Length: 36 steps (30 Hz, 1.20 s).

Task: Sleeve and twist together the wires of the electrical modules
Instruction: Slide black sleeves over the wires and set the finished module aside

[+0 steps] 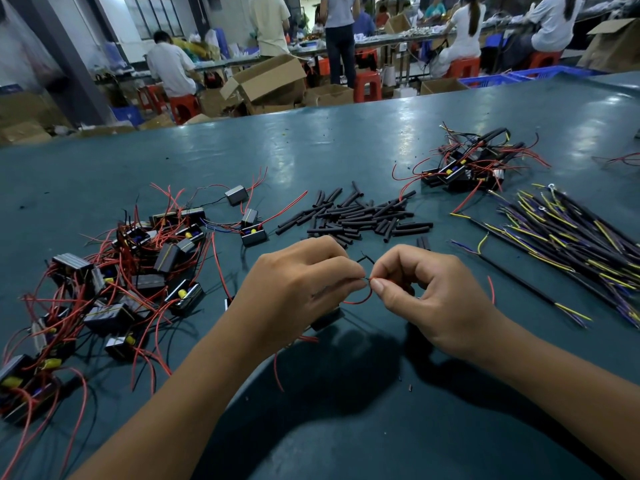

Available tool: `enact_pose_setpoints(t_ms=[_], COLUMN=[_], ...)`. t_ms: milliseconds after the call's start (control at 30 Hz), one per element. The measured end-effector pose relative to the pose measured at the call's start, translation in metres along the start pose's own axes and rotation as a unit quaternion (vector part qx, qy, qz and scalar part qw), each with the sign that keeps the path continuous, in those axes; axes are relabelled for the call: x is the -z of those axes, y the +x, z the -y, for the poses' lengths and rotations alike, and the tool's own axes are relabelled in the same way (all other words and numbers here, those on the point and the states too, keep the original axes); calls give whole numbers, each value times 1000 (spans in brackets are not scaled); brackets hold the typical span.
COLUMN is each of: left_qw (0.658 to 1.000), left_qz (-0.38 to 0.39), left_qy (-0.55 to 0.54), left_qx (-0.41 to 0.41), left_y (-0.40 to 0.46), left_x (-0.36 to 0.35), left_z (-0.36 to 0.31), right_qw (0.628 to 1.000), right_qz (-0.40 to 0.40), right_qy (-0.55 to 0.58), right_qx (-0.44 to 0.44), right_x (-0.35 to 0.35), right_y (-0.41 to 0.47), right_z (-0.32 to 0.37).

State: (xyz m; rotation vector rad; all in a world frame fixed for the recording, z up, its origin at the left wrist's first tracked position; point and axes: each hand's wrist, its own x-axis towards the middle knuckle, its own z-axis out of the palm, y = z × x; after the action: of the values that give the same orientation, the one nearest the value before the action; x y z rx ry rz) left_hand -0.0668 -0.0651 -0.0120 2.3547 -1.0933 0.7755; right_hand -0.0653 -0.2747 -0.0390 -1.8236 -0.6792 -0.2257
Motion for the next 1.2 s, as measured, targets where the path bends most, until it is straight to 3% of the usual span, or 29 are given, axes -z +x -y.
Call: enact_pose_setpoints(t_ms=[200,300,367,433,533,567,600,633,700,733,767,867,1200], left_qw=[1000,998,979,917,770,740,742,781,914,961,984,997,996], left_qz=[17,12,19,30,38,51,59,62,58,54,47,23,-8], left_qy=[25,-47,-152,-297,-465,-488,-483,-447,-279,-177,-96,-35,78], left_qx=[0,47,135,267,435,460,461,432,289,206,140,67,-35], left_y=[1,1,2,3,5,7,7,6,2,1,0,1,2], left_x=[2,-2,-5,-8,-11,-11,-9,-8,-3,-1,1,6,5], left_z=[-4,-11,-16,-19,-24,-26,-26,-24,-19,-15,-12,-8,-6], right_qw=[1000,1000,1000,1000,1000,1000,1000,1000,1000,1000,1000,1000,1000], right_qz=[3,-2,-6,-9,-3,-2,-3,-8,-18,-20,-20,-18,-12], right_qy=[-3,-2,-10,-17,-25,-27,-26,-24,-20,-16,-13,-12,-15], right_qx=[2,7,8,10,11,12,10,7,1,-1,-3,-4,-2], right_x=[-1,-1,-1,-1,-2,-3,-3,-2,-1,0,0,-1,0], right_y=[-1,-1,-1,-1,-2,-2,-2,-2,-1,-1,-1,-1,-1], right_z=[1,1,2,3,5,5,6,5,5,5,5,6,6])
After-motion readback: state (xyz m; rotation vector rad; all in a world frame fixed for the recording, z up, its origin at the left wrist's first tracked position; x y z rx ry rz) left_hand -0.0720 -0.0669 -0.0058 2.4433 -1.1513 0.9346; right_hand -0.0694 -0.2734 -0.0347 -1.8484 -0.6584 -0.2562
